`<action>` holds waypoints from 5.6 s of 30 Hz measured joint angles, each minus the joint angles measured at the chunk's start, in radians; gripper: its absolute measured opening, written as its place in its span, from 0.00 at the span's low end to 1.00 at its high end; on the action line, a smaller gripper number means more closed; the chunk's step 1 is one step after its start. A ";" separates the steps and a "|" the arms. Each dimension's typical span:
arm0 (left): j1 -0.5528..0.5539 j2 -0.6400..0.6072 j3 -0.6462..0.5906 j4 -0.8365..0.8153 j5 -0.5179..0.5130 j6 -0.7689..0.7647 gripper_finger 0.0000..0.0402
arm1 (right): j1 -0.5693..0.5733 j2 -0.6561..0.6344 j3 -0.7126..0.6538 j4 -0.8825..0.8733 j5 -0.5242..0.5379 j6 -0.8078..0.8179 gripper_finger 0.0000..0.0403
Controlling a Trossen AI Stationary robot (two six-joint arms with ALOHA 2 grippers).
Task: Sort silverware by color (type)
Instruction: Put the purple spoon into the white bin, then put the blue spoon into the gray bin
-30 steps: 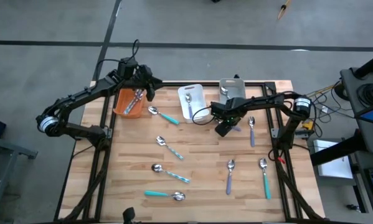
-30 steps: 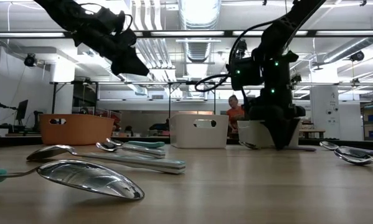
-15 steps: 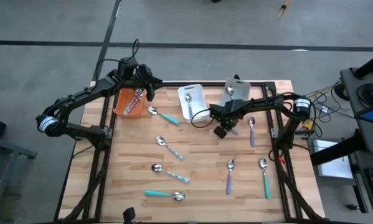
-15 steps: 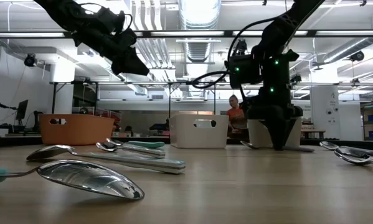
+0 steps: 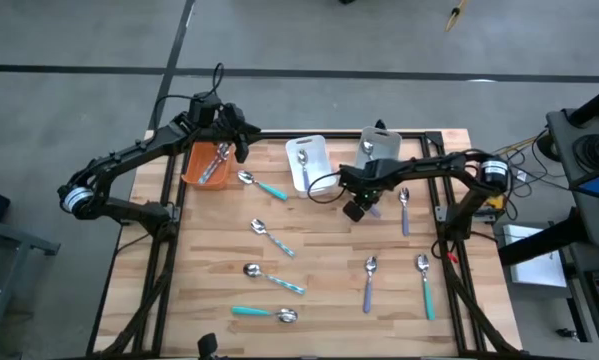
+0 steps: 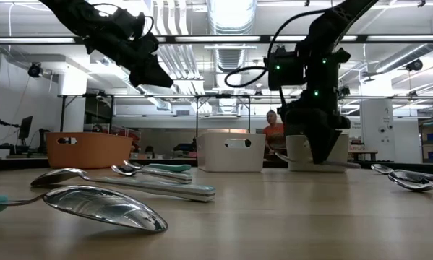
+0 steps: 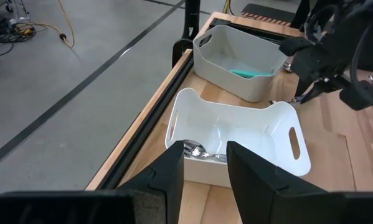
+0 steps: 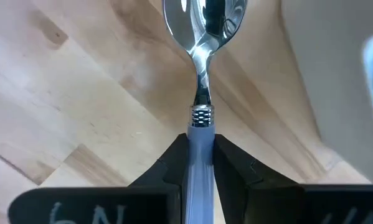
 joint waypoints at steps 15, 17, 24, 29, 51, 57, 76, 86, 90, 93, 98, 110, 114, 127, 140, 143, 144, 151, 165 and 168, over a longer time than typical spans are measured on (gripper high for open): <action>0.000 0.000 0.000 0.076 0.000 0.004 0.25 | 0.004 -0.042 0.254 -0.091 -0.028 0.054 0.11; 0.000 0.000 0.000 0.097 -0.001 0.018 0.25 | 0.003 -0.020 0.316 -0.094 -0.025 0.056 0.11; 0.000 0.000 0.000 0.151 -0.001 0.034 0.25 | -0.015 0.123 0.558 -0.097 -0.020 0.004 0.11; 0.000 0.000 0.000 0.143 0.000 0.052 0.25 | -0.041 0.239 0.725 -0.159 -0.020 -0.002 0.11; 0.007 -0.001 0.000 0.065 -0.003 0.143 0.25 | -0.127 0.581 1.178 -0.459 -0.267 0.242 0.11; 0.007 -0.001 0.000 0.048 -0.003 0.146 0.25 | -0.157 0.582 1.173 -0.488 -0.261 0.340 0.11; 0.008 -0.002 0.000 0.031 -0.003 0.149 0.25 | -0.179 0.662 1.173 -0.432 -0.203 0.362 0.11; 0.008 -0.002 0.000 0.029 -0.008 0.149 0.25 | -0.176 0.702 1.173 -0.420 -0.203 0.359 0.11; 0.008 -0.002 0.000 0.023 -0.010 0.149 0.25 | -0.176 0.721 1.173 -0.405 -0.202 0.351 0.11; 0.008 -0.002 0.000 0.023 -0.009 0.149 0.25 | -0.176 0.731 1.173 -0.406 -0.199 0.346 0.11; 0.008 -0.002 0.000 0.023 -0.008 0.149 0.25 | -0.176 0.738 1.173 -0.405 -0.173 0.338 0.11; 0.008 -0.002 0.000 0.021 -0.002 0.149 0.25 | -0.176 0.740 1.173 -0.406 -0.149 0.317 0.20; 0.008 -0.002 0.000 0.021 -0.002 0.149 0.25 | -0.176 0.740 1.173 -0.407 -0.149 0.309 0.25; 0.006 -0.002 0.000 0.054 0.002 0.109 0.25 | -0.126 0.601 1.170 -0.423 0.012 -0.012 0.28; 0.006 -0.002 0.000 0.057 0.000 0.063 0.25 | 0.073 0.367 0.987 -0.406 0.085 -0.135 0.24; 0.006 -0.002 0.000 0.057 -0.001 0.051 0.25 | 0.106 0.294 0.883 -0.355 0.086 -0.135 0.22; 0.006 -0.002 0.000 0.057 -0.001 0.048 0.25 | 0.114 0.267 0.843 -0.324 0.086 -0.135 0.22; 0.006 -0.002 0.000 0.047 0.000 -0.010 0.25 | 0.127 0.094 0.549 -0.128 0.086 -0.072 0.20; 0.004 -0.002 -0.001 0.021 0.000 -0.109 0.25 | 0.126 -0.090 0.178 -0.039 0.133 0.101 0.20; 0.003 -0.002 -0.001 0.021 0.000 -0.117 0.25 | 0.126 -0.108 0.130 -0.038 0.192 0.128 0.20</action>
